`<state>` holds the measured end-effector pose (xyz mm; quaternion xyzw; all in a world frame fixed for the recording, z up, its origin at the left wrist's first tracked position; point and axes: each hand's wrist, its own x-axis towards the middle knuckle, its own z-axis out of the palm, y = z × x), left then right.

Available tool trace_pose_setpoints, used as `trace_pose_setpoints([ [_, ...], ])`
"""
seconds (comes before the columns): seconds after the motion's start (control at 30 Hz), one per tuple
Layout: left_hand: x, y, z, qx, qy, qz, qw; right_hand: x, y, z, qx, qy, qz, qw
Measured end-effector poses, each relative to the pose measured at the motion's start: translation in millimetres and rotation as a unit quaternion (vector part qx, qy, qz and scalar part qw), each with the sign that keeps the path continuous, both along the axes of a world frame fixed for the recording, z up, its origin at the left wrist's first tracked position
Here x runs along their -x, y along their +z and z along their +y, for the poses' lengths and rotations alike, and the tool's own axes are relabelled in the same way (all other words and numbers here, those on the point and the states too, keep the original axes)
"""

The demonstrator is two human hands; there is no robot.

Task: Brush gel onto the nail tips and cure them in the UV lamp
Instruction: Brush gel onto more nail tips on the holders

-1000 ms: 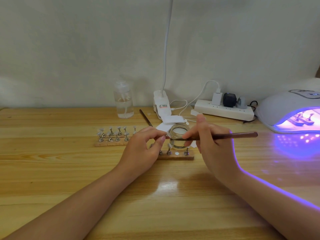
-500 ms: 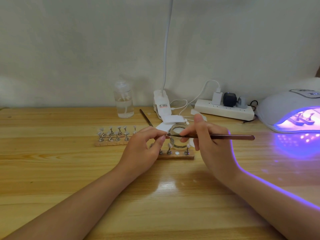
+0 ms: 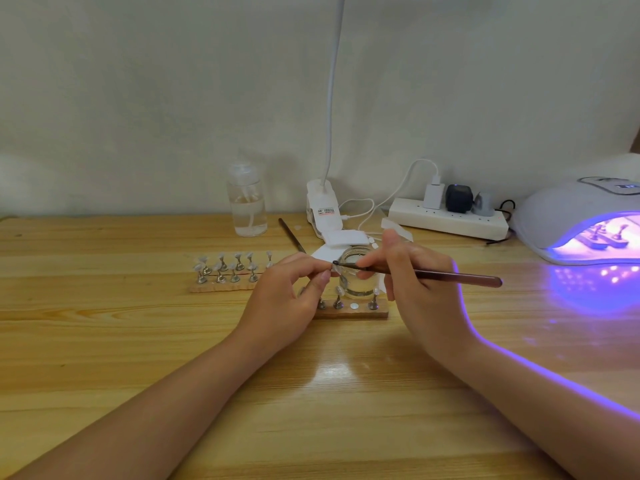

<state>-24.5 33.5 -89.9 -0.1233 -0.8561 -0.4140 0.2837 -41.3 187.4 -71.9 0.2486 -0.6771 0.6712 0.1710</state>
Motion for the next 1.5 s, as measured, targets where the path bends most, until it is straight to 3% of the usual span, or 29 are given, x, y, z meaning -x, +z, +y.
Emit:
trace_pose_setpoints([
  [0.37,0.8,-1.0,0.0,-0.007,-0.004,0.002,1.0,2.1,0.8,2.9,0.023,0.0,0.023,0.999],
  [0.6,0.4,-1.2,-0.2,0.0,-0.007,0.009,1.0,2.5,-3.9,0.1,-0.025,-0.001,0.046,0.999],
  [1.0,0.7,-1.1,-0.1,-0.001,-0.005,0.005,1.0,2.1,-2.4,1.1,0.02,-0.003,0.057,0.998],
  [1.13,0.2,-1.0,-0.2,0.0,-0.007,0.015,1.0,0.9,-4.6,0.4,-0.005,0.0,0.045,0.999],
  [1.5,-0.4,0.3,0.4,-0.005,-0.007,0.014,1.0,0.0,-2.9,4.1,0.035,-0.008,0.021,0.999],
])
